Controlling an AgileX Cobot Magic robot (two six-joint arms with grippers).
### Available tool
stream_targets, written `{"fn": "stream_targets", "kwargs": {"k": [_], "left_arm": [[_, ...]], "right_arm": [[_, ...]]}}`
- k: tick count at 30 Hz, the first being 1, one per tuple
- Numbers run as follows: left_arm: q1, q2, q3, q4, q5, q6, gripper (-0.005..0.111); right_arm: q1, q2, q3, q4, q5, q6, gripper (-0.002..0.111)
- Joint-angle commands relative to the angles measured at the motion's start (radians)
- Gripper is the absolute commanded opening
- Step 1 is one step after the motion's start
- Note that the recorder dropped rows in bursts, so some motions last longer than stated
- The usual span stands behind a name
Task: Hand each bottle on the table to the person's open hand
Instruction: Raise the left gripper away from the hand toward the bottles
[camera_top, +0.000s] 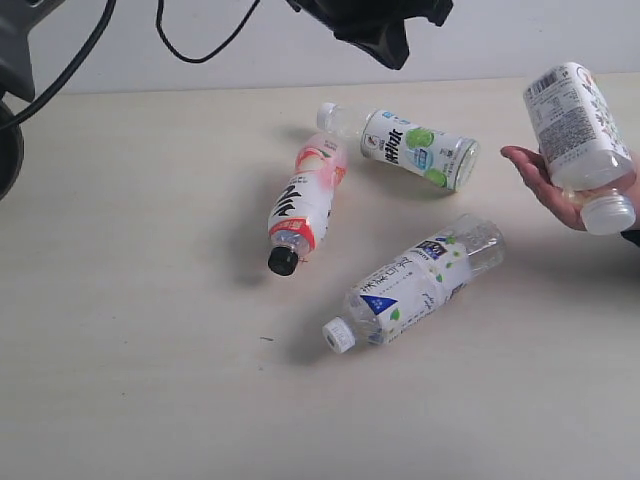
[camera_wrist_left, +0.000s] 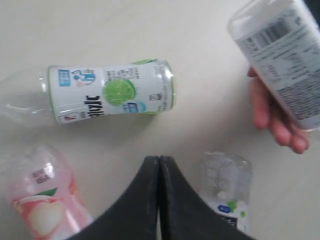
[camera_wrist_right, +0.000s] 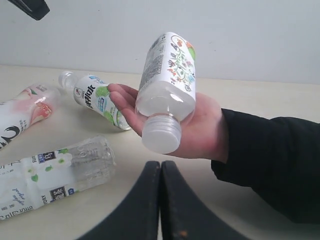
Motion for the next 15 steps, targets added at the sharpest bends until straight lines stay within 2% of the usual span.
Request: {"fn": "stream_targets", "kwargs": {"k": [1, 10, 15], "left_arm": [[0.004, -0.018, -0.008, 0.066, -0.003, -0.043, 0.0], [0.004, -0.018, -0.008, 0.08, -0.003, -0.05, 0.0], [0.006, -0.018, -0.008, 0.152, -0.003, -0.075, 0.0]], "right_arm": [[0.005, -0.004, 0.006, -0.002, -0.009, -0.001, 0.0], [0.005, -0.004, 0.006, 0.0, -0.009, -0.001, 0.0], [0.005, -0.004, 0.006, 0.0, -0.009, -0.001, 0.0]]}}
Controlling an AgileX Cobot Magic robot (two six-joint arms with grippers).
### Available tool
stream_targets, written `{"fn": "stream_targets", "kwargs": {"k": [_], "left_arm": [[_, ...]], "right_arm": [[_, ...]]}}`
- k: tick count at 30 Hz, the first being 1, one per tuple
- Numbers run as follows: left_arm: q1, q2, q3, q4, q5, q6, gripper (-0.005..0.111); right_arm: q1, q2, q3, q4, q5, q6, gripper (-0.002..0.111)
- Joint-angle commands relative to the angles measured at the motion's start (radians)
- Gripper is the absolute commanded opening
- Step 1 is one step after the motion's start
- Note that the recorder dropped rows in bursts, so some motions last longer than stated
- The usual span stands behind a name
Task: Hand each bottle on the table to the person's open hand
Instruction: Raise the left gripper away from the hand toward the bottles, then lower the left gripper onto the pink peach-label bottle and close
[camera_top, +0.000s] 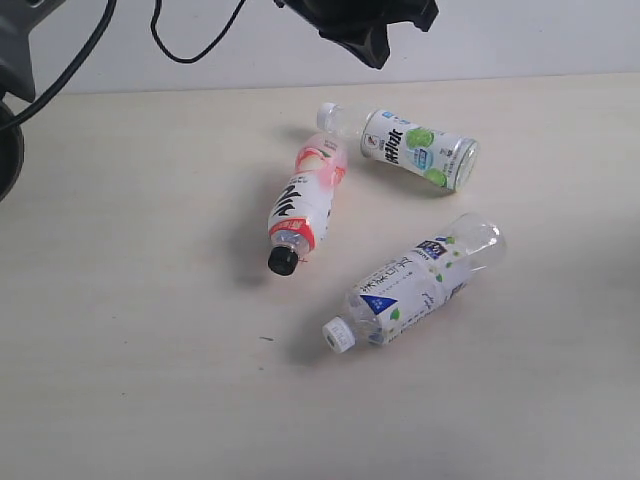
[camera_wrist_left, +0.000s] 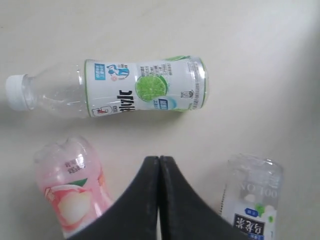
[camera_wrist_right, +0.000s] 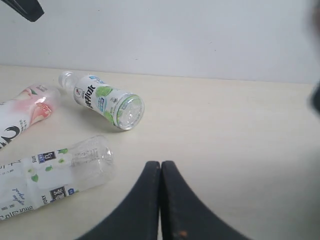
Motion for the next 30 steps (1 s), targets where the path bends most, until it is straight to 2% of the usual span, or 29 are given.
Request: {"fn": "stream_targets", "kwargs": {"k": [1, 7, 21, 30], "left_arm": [[0.005, -0.016, -0.008, 0.081, -0.003, -0.042, 0.0], [0.015, -0.024, 0.019, 0.106, -0.003, -0.056, 0.0], [0.015, -0.171, 0.305, 0.115, -0.003, -0.027, 0.0], [0.015, -0.197, 0.478, 0.144, -0.003, -0.028, 0.0]], "right_arm": [[0.005, -0.004, 0.006, 0.0, -0.009, -0.001, 0.0], [0.005, -0.004, 0.006, -0.006, -0.009, -0.001, 0.0], [0.005, -0.004, 0.006, -0.003, -0.009, -0.001, 0.0], [0.005, -0.004, 0.006, -0.003, -0.009, -0.001, 0.0]]}}
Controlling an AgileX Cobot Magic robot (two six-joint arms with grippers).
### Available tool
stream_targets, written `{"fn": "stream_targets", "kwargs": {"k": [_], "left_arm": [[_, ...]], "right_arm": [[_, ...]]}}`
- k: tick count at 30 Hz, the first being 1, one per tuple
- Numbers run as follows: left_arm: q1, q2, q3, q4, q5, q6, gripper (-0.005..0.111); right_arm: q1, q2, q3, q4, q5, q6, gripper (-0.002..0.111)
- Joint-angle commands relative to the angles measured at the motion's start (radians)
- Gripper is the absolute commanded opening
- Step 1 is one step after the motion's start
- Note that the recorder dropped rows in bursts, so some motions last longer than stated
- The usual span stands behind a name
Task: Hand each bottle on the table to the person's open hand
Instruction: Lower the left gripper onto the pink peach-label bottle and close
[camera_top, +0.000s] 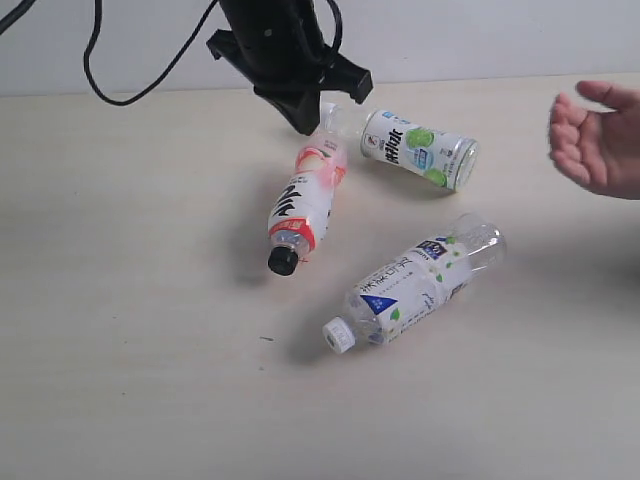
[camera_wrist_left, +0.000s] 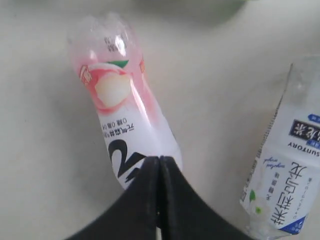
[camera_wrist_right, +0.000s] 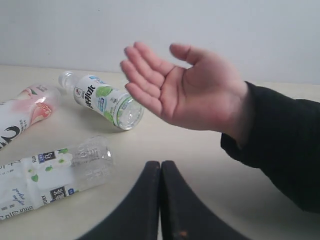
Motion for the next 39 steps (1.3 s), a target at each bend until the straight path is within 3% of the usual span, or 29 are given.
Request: {"fn": "stream_targets", "kwargs": {"k": [1, 8, 10, 12, 18, 39], "left_arm": [[0.001, -0.014, 0.042, 0.052, -0.003, -0.003, 0.0], [-0.008, -0.01, 0.042, 0.027, -0.003, -0.029, 0.0], [-0.008, -0.001, 0.042, 0.027, -0.014, -0.055, 0.007], [-0.008, 0.013, 0.042, 0.027, -0.038, -0.064, 0.025], [-0.008, 0.039, 0.042, 0.027, -0.131, -0.143, 0.103], [-0.008, 0.169, 0.042, 0.123, -0.232, -0.209, 0.105]], "right_arm": [[0.005, -0.004, 0.006, -0.003, -0.009, -0.001, 0.0], [0.005, -0.004, 0.006, -0.003, -0.009, -0.001, 0.0], [0.005, -0.004, 0.006, -0.003, -0.009, -0.001, 0.0], [0.005, -0.004, 0.006, -0.003, -0.009, -0.001, 0.0], [0.005, -0.004, 0.006, -0.003, -0.009, -0.001, 0.0], [0.005, -0.004, 0.006, -0.003, -0.009, -0.001, 0.0]]}}
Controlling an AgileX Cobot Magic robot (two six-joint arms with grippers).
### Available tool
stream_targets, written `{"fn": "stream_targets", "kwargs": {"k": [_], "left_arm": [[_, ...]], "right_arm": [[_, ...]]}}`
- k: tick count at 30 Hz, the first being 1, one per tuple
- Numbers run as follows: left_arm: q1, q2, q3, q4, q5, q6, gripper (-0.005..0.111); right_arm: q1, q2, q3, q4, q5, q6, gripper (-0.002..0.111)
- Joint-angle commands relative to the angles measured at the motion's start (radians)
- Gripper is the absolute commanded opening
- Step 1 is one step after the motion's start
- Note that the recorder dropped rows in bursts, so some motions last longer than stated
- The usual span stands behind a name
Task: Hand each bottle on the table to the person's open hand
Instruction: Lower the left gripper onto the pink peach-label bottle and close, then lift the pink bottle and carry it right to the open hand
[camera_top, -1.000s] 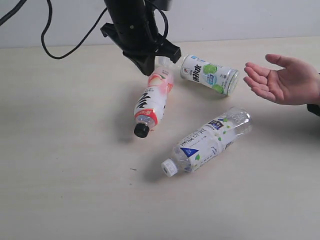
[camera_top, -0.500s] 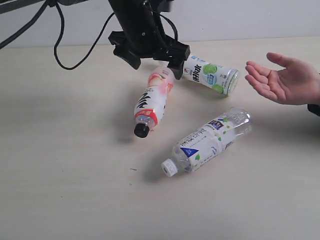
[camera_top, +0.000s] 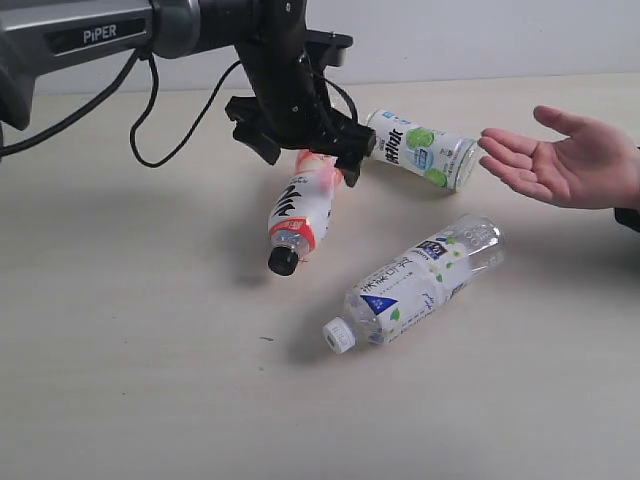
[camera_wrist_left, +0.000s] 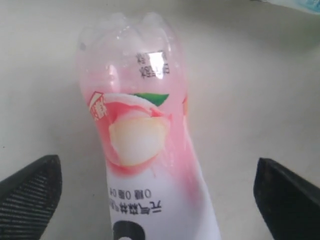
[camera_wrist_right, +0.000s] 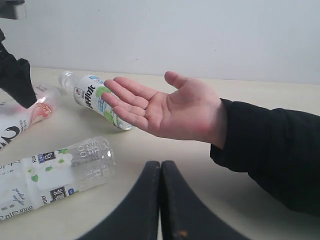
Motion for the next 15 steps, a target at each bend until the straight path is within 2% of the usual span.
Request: {"fn": "stream_targets", "kwargs": {"k": [1, 15], "left_arm": [[-0.004, 0.02, 0.004, 0.041, -0.016, -0.027, 0.105], [-0.004, 0.07, 0.004, 0.042, -0.003, -0.023, 0.103]], "right_arm": [[0.005, -0.004, 0.006, -0.003, -0.009, -0.001, 0.0], [0.005, -0.004, 0.006, -0.003, -0.009, -0.001, 0.0]]}}
